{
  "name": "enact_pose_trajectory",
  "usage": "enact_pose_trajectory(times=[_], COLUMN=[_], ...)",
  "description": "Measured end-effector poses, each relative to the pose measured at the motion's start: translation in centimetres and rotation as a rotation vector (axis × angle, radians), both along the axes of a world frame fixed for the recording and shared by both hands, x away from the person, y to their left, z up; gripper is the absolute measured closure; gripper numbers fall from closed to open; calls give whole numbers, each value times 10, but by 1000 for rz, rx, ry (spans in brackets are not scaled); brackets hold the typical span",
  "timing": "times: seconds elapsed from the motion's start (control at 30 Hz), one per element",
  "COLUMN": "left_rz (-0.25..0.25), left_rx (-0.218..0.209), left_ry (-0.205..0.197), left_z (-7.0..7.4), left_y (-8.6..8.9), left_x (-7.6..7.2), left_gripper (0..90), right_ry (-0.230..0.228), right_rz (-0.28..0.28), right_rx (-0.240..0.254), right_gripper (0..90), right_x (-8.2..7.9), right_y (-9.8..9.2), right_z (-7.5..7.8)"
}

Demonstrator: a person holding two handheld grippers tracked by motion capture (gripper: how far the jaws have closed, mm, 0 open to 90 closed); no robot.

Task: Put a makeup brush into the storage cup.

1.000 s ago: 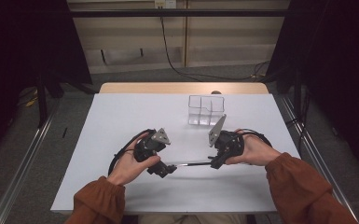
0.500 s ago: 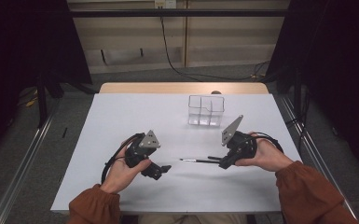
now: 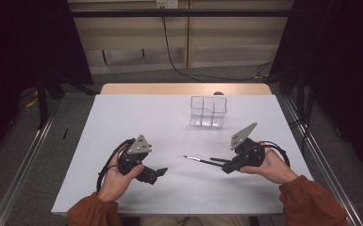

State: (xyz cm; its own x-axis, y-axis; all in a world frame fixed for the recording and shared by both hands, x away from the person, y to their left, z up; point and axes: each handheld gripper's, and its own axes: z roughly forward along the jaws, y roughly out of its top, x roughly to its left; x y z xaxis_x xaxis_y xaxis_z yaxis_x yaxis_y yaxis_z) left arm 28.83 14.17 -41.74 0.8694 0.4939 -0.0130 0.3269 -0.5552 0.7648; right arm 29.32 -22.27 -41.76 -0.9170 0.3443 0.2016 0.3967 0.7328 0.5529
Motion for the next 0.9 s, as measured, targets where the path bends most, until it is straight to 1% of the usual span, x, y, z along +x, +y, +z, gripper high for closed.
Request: enact_pose_trajectory(times=[0.07,0.13,0.17,0.2,0.27,0.33,0.37,0.4,0.5,0.57,0.63,0.7,0.73,0.77,0.8,0.83,0.87,0.9], left_rz=[4,16,12,18,36,38,42,42,45,49,44,38,37,36,35,39,42,46], left_rx=[-2,-7,-8,-5,-19,-23,-29,-25,-26,-35,-25,-36,-33,-26,-27,-31,-30,-34], left_ry=[3,3,5,-5,-13,-11,-11,-12,-15,-13,-20,-7,-8,-10,-9,-7,-10,-14], left_z=[-2,-3,-2,-2,-2,-2,-2,-2,-2,-3,-3,-4,-4,-5,-5,-5,-6,-6], left_y=[2,4,5,6,8,9,9,10,11,10,10,10,10,10,10,10,10,11], left_x=[-1,-2,-2,-2,-3,-3,-3,-2,-3,-4,-4,-4,-3,-3,-3,-3,-3,-3], left_gripper=[34,33,33,33,31,32,32,31,31,31,31,30,31,32,31,31,31,32], right_ry=[-7,-12,-14,-16,-29,-36,-40,-44,-50,-55,-53,-61,-60,-71,-78,-75,-87,-89], right_rz=[-34,-55,-62,-77,-97,-97,-104,-98,-100,-102,-107,-113,-115,-121,-121,-118,-123,-126], right_rx=[26,50,58,64,90,124,123,124,147,151,166,195,202,212,226,236,244,259], right_gripper=[840,839,840,840,840,840,840,840,840,840,840,840,840,840,840,840,840,840], right_x=[-1,-3,-3,-4,-4,-5,-6,-7,-9,-11,-12,-13,-14,-15,-15,-15,-16,-16], right_y=[-1,-3,-4,-5,-8,-9,-9,-9,-8,-7,-7,-6,-7,-7,-7,-7,-8,-9], right_z=[1,0,-2,-3,-6,-8,-8,-8,-10,-11,-11,-12,-12,-13,-13,-12,-12,-12])
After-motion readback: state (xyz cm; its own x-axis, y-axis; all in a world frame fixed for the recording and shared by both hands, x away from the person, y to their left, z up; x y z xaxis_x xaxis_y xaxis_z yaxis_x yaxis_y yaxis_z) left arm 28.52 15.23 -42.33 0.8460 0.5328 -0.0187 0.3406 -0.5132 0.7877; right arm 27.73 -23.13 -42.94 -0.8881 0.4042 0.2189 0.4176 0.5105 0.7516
